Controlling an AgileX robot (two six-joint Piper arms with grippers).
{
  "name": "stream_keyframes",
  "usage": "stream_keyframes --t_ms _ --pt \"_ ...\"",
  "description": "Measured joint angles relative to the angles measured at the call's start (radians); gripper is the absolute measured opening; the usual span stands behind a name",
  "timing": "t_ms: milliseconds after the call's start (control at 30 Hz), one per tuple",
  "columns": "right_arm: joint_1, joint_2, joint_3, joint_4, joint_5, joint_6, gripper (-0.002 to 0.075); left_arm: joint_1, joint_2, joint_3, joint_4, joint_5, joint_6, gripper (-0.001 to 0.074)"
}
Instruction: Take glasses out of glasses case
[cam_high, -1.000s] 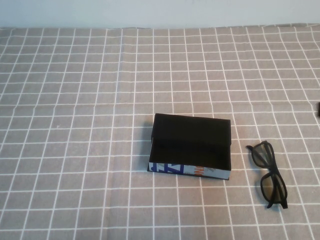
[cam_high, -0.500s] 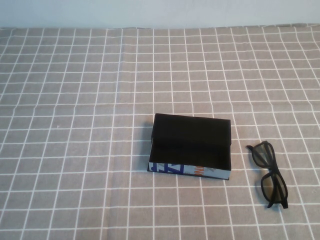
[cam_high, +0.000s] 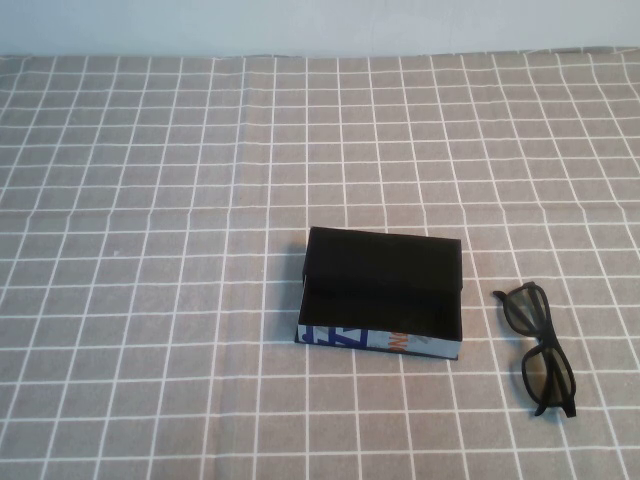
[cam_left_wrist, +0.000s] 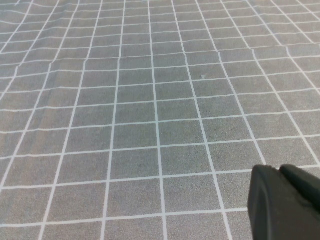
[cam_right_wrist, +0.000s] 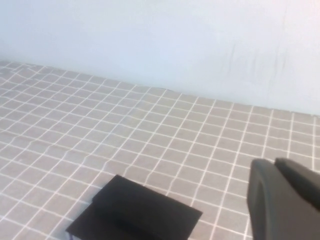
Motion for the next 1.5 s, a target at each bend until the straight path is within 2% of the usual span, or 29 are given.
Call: stream_keyframes --t_ms 200,300,500,733,933,1233,1500 --pt "0.000 -0.013 0.000 -0.026 -0.004 0.002 -0.0018 0.000 0.000 0.000 0.000 0.000 0.000 -0.0005" --pt "0.000 -0.068 0.000 -0.098 0.028 0.041 -0.0018 0.000 0.000 0.000 0.000 0.000 0.000 -0.0005" --pt "0.004 -0.266 0.091 -0.369 0.111 0.332 -0.0018 0.000 0.000 0.000 0.000 0.000 0.000 -0.0005" --pt "0.004 -0.466 0.369 -0.687 -0.049 0.711 -0.0018 0.000 0.000 0.000 0.000 0.000 0.000 -0.0005" --pt "0.004 -0.510 0.516 -0.935 -0.120 0.984 -0.0018 0.000 0.000 0.000 0.000 0.000 0.000 -0.0005" --pt "0.004 -0.547 0.703 -0.944 -0.339 1.041 -0.0018 0.000 0.000 0.000 0.000 0.000 0.000 -0.0005" --pt "0.004 -0.547 0.736 -0.919 -0.364 1.020 -0.0018 0.000 0.000 0.000 0.000 0.000 0.000 -0.0005"
